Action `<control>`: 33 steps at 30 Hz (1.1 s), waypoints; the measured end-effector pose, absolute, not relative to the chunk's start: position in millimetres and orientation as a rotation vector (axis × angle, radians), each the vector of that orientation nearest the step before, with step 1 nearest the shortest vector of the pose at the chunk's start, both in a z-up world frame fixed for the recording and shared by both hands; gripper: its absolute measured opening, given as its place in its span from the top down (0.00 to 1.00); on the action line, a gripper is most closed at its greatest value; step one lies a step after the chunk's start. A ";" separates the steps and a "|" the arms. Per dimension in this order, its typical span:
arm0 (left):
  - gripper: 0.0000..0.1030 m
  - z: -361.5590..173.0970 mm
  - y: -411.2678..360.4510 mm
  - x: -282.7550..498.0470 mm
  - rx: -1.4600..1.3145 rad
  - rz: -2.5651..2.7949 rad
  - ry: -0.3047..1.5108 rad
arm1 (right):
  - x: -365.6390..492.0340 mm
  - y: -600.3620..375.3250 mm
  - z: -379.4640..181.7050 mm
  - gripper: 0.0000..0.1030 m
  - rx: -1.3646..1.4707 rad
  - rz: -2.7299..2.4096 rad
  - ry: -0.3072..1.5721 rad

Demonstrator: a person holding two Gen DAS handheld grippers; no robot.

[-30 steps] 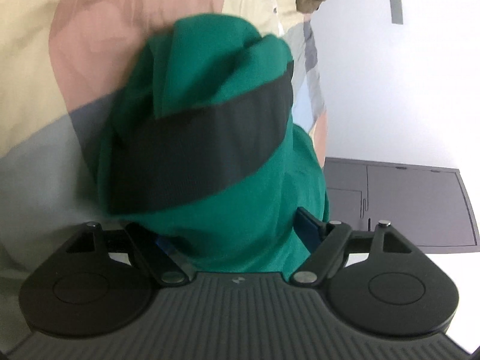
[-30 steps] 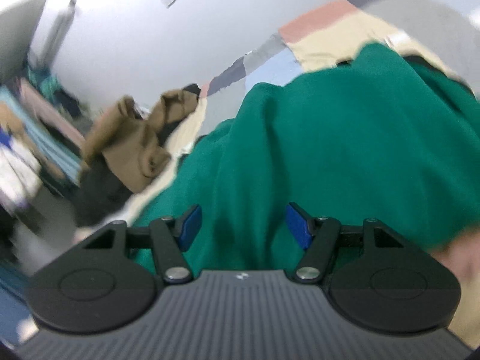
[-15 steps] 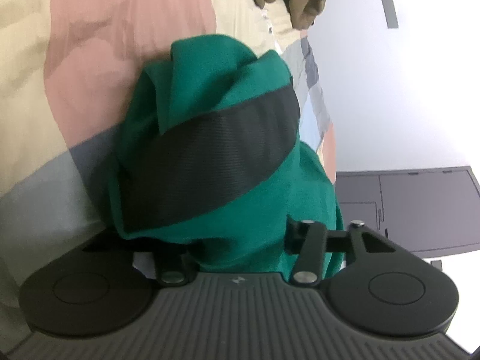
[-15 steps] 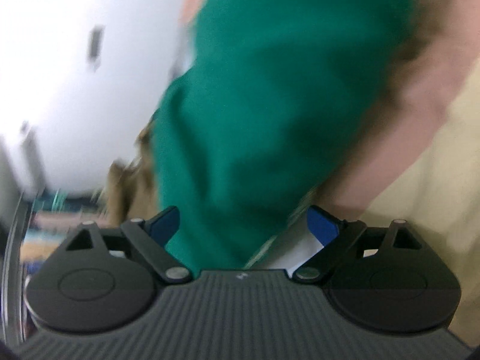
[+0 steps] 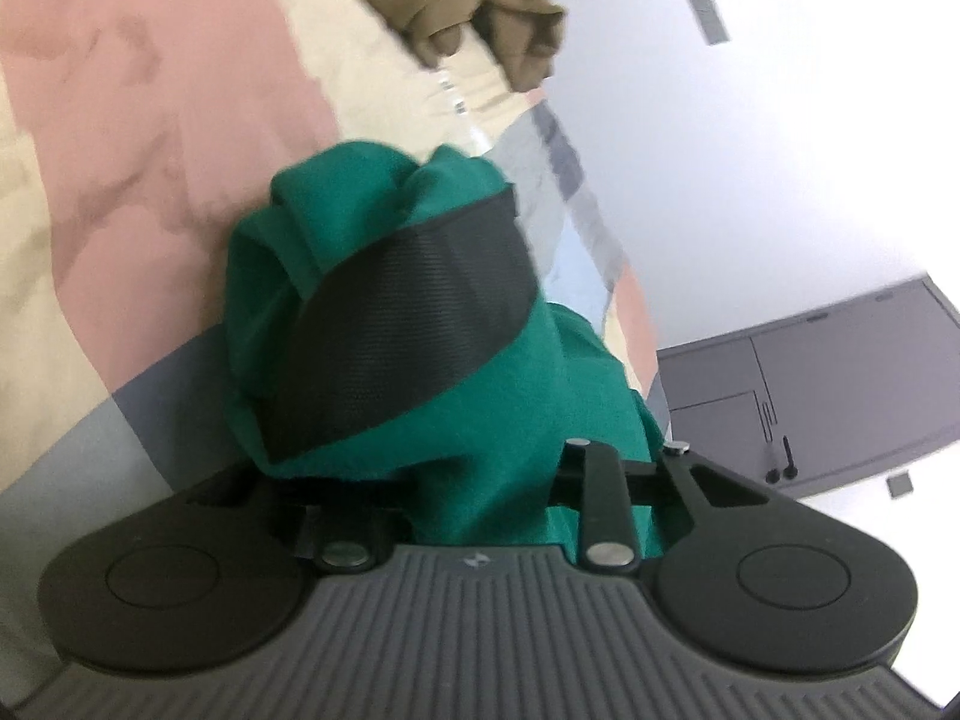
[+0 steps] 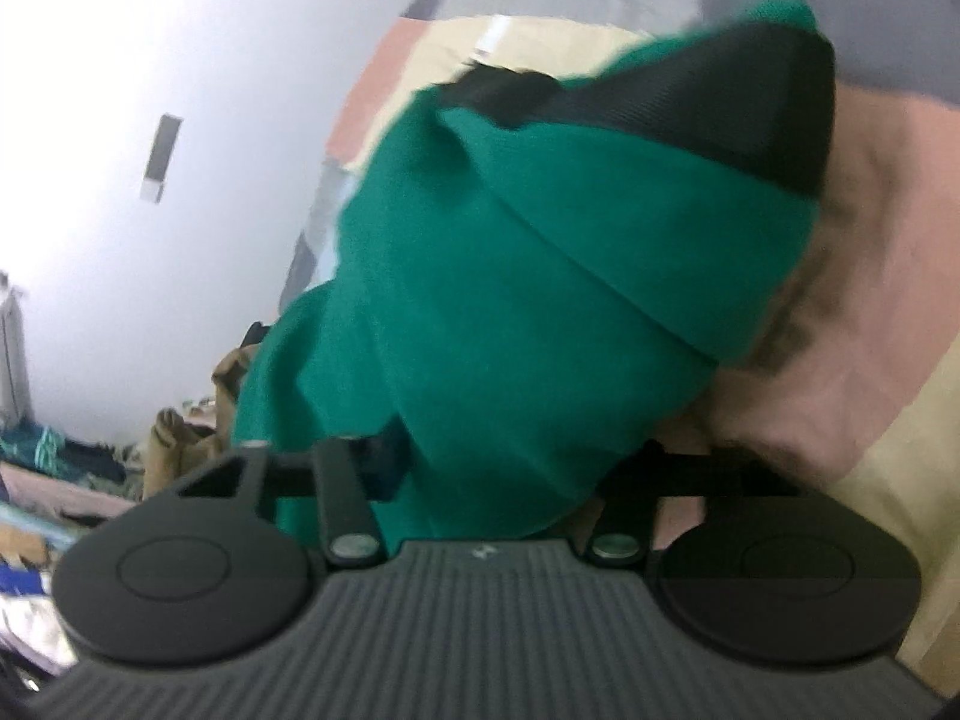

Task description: Fold large clothes

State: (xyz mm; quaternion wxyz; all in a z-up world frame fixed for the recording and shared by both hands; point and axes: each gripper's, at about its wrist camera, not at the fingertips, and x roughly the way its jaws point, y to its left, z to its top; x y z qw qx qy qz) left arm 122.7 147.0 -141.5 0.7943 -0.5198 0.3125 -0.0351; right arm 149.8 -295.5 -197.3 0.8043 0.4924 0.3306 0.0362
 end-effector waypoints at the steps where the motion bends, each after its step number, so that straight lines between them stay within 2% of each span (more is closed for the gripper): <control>1: 0.70 -137.7 145.9 118.7 -1.104 -0.079 0.667 | 149.0 -291.3 -191.0 0.64 1.029 0.088 0.699; 6: 0.72 -119.8 146.6 95.0 -1.064 -0.083 0.637 | 133.9 -286.2 -168.9 0.69 0.935 0.137 0.665; 17: 0.72 -75.5 153.7 32.8 -1.055 -0.076 0.639 | 64.3 -285.6 -128.0 0.69 0.860 0.226 0.644; 20: 0.69 -83.3 152.8 44.4 -1.070 -0.058 0.673 | 54.8 -291.2 -133.2 0.69 0.863 0.209 0.664; 21: 0.64 -87.2 153.3 49.7 -1.080 -0.052 0.690 | 54.4 -294.8 -136.2 0.68 0.863 0.207 0.670; 22: 0.62 -90.1 154.7 52.8 -1.089 -0.049 0.709 | 56.1 -295.3 -138.8 0.66 0.870 0.204 0.678; 24: 0.47 -95.9 158.6 58.7 -1.114 -0.058 0.734 | 59.0 -293.7 -140.8 0.62 0.887 0.207 0.691; 25: 0.44 -98.1 161.0 59.0 -1.143 -0.073 0.739 | 57.4 -292.8 -140.8 0.56 0.891 0.212 0.693; 27: 0.41 -99.6 163.5 61.9 -1.163 -0.089 0.738 | 57.0 -291.3 -138.9 0.44 0.894 0.232 0.693; 28: 0.41 -97.5 163.4 61.9 -1.155 -0.098 0.733 | 56.3 -290.6 -137.4 0.41 0.895 0.245 0.685; 33: 0.39 -81.7 159.9 59.4 -1.102 -0.159 0.665 | 49.8 -292.3 -125.6 0.41 0.889 0.274 0.614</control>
